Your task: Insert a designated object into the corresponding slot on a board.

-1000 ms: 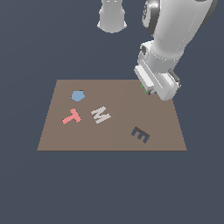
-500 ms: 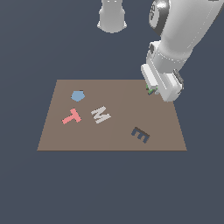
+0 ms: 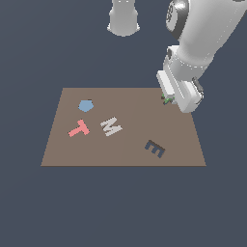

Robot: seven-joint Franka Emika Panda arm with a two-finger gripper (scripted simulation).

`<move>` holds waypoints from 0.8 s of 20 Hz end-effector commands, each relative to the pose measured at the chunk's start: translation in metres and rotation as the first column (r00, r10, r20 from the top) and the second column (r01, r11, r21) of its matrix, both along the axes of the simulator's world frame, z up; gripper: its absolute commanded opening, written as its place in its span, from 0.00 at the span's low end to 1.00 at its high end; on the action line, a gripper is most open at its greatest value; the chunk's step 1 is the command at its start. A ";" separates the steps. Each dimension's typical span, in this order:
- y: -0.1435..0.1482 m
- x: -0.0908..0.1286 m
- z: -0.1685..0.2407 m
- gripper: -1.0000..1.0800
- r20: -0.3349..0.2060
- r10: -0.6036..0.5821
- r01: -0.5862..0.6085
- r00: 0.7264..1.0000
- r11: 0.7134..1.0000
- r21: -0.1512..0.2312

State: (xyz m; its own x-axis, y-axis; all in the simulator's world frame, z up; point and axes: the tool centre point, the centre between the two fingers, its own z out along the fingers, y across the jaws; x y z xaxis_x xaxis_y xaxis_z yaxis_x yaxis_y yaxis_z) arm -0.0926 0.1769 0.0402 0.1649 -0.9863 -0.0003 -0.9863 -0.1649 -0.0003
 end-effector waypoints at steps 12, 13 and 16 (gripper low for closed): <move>-0.002 -0.001 -0.010 0.96 0.000 0.007 -0.007 1.000 1.000 0.001; -0.002 -0.001 -0.010 0.96 0.000 0.007 -0.007 1.000 1.000 0.001; -0.002 -0.001 -0.010 0.96 0.000 0.007 -0.007 1.000 1.000 0.001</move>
State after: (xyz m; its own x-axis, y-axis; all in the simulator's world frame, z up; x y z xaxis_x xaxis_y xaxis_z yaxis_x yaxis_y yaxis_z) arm -0.0932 0.1752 0.0302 0.1718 -0.9851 -0.0014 -0.9851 -0.1718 -0.0003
